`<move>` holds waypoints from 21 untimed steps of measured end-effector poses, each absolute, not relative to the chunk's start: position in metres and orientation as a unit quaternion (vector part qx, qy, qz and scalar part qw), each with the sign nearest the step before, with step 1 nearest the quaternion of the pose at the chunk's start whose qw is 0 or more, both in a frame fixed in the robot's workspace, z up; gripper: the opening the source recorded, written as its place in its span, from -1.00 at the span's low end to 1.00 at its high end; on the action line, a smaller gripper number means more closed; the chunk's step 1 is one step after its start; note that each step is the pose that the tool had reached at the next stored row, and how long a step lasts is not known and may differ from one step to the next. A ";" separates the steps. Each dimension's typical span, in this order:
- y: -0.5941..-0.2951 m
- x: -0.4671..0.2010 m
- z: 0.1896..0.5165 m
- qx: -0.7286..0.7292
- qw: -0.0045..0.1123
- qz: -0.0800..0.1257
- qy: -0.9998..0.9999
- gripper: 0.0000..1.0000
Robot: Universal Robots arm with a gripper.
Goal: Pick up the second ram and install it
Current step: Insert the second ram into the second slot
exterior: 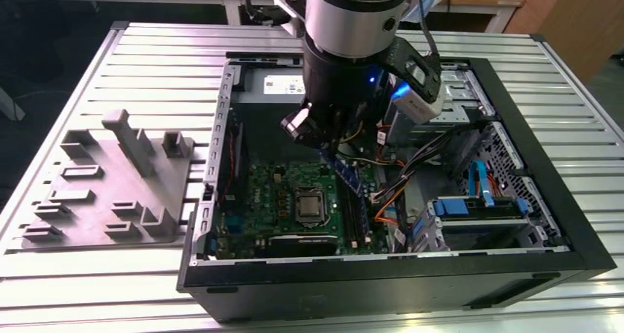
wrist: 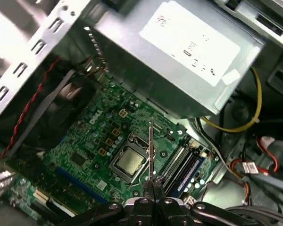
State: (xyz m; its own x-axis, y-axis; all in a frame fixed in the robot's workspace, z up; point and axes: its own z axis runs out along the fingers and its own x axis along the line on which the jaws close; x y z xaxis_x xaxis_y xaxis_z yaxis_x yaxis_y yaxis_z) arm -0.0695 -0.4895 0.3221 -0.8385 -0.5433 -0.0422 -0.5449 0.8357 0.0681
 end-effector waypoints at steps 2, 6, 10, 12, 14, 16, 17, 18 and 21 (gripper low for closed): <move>-0.490 -0.070 0.322 -0.266 0.011 0.039 0.963 -0.77; -0.489 -0.070 0.321 -0.231 0.013 0.038 0.972 -0.77; -0.489 -0.070 0.320 -0.195 0.014 0.038 0.980 -0.77; -0.490 -0.069 0.320 -0.178 0.015 0.037 0.983 -0.77; -0.490 -0.070 0.319 -0.159 0.015 0.037 0.986 -0.77; -0.489 -0.069 0.319 -0.142 0.016 0.037 0.989 -0.77; -0.489 -0.069 0.319 -0.133 0.016 0.037 0.990 -0.77; -0.489 -0.070 0.318 -0.124 0.017 0.037 0.992 -0.77; -0.489 -0.070 0.318 -0.096 0.018 0.036 0.995 -0.77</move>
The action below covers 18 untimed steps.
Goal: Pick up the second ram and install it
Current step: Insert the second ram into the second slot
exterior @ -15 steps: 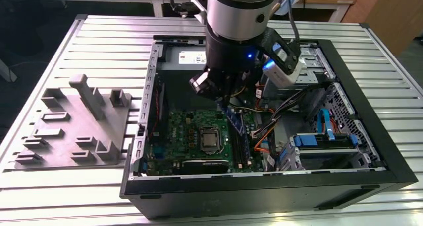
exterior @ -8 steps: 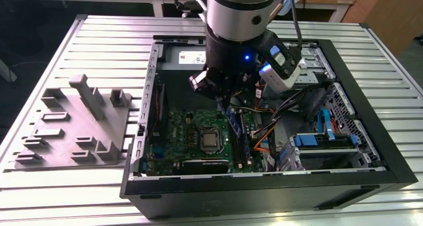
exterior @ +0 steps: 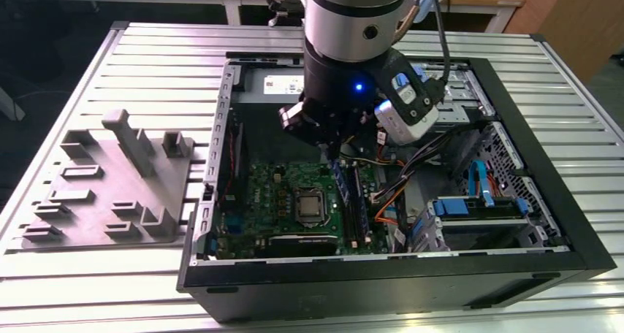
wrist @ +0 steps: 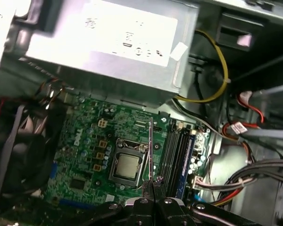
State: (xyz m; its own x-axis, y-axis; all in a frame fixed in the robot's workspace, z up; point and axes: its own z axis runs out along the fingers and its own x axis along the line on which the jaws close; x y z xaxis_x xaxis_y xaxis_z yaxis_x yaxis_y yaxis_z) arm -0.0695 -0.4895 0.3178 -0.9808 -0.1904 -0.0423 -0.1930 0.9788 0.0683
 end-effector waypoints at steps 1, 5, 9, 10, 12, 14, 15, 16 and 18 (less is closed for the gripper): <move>-0.489 -0.070 0.318 -0.087 0.018 0.036 0.995 -0.77; -0.489 -0.070 0.316 -0.052 0.019 0.035 0.998 -0.77; -0.489 -0.070 0.315 -0.015 0.021 0.034 0.999 -0.77; -0.489 -0.070 0.315 -0.006 0.021 0.034 0.999 -0.77; -0.490 -0.070 0.315 0.006 0.021 0.034 0.999 -0.77; -0.490 -0.070 0.315 0.007 0.021 0.034 0.999 -0.77; -0.489 -0.070 0.315 0.007 0.021 0.034 0.999 -0.77; -0.489 -0.070 0.315 0.007 0.021 0.034 0.999 -0.77; -0.489 -0.070 0.315 0.006 0.021 0.034 0.999 -0.77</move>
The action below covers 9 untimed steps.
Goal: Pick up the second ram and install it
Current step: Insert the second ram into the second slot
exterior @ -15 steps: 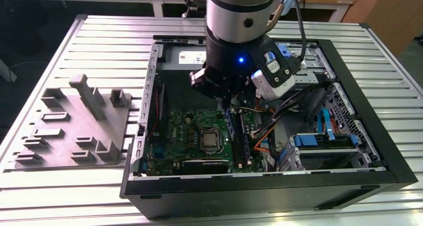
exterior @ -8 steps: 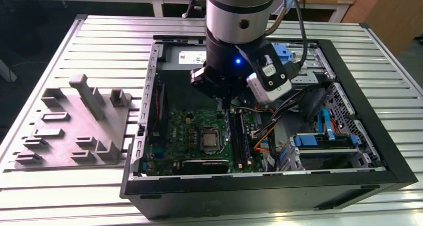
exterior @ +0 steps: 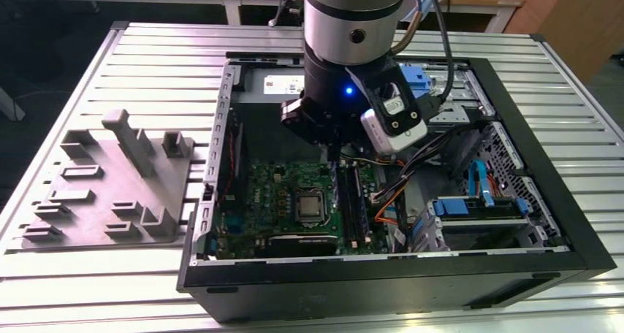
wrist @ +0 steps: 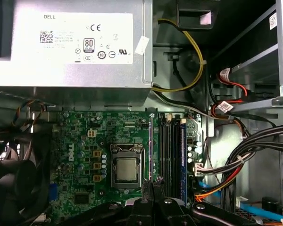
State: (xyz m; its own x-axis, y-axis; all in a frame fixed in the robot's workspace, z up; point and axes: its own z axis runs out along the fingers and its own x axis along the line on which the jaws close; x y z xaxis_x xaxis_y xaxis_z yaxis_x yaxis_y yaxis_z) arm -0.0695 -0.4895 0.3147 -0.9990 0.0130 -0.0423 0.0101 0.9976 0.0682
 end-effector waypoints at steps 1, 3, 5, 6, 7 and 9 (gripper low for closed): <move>-0.489 -0.070 0.314 0.003 0.021 0.034 0.999 -0.77; -0.489 -0.069 0.313 -0.003 0.021 0.034 0.999 -0.77; -0.489 -0.068 0.312 -0.007 0.021 0.034 0.999 -0.77; -0.489 -0.068 0.312 -0.007 0.021 0.034 0.999 -0.77; -0.489 -0.067 0.312 -0.007 0.021 0.034 0.999 -0.77; -0.489 -0.066 0.311 -0.007 0.021 0.034 0.999 -0.77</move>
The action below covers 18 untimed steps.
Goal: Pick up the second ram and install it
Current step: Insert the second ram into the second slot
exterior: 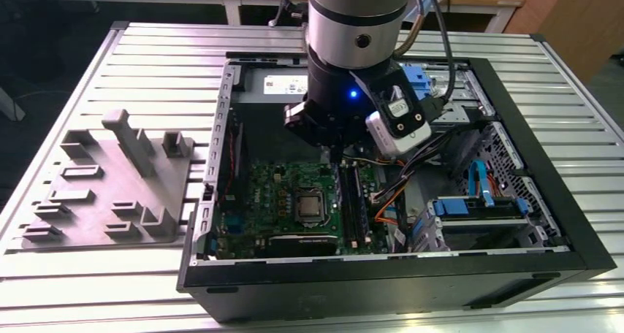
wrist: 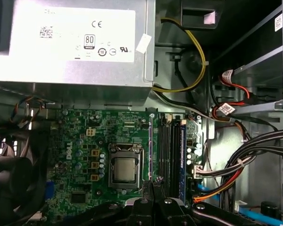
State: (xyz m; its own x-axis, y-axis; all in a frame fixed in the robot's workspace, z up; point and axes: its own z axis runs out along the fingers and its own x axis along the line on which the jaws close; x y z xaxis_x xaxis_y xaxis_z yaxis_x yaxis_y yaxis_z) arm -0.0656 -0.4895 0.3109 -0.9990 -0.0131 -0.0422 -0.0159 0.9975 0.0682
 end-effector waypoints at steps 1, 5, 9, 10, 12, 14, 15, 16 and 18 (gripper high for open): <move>-0.489 -0.065 0.311 -0.007 0.021 0.034 0.999 -0.77; -0.490 -0.059 0.309 -0.007 0.021 0.034 0.999 -0.77; -0.489 -0.053 0.308 -0.007 0.021 0.034 0.999 -0.77; -0.489 -0.052 0.307 -0.007 0.021 0.034 0.999 -0.77; -0.489 -0.051 0.306 -0.007 0.021 0.034 0.999 -0.77; -0.489 -0.050 0.303 -0.007 0.021 0.034 0.999 -0.77; -0.489 -0.050 0.303 -0.007 0.021 0.034 0.999 -0.77; -0.489 -0.050 0.302 -0.007 0.021 0.035 0.999 -0.77; -0.489 -0.050 0.300 -0.007 0.021 0.035 0.999 -0.77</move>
State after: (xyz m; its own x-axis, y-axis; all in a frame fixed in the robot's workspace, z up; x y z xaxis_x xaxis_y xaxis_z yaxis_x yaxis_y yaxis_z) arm -0.0498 -0.4895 0.3002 -0.9990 -0.0129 -0.0423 -0.0158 0.9975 0.0693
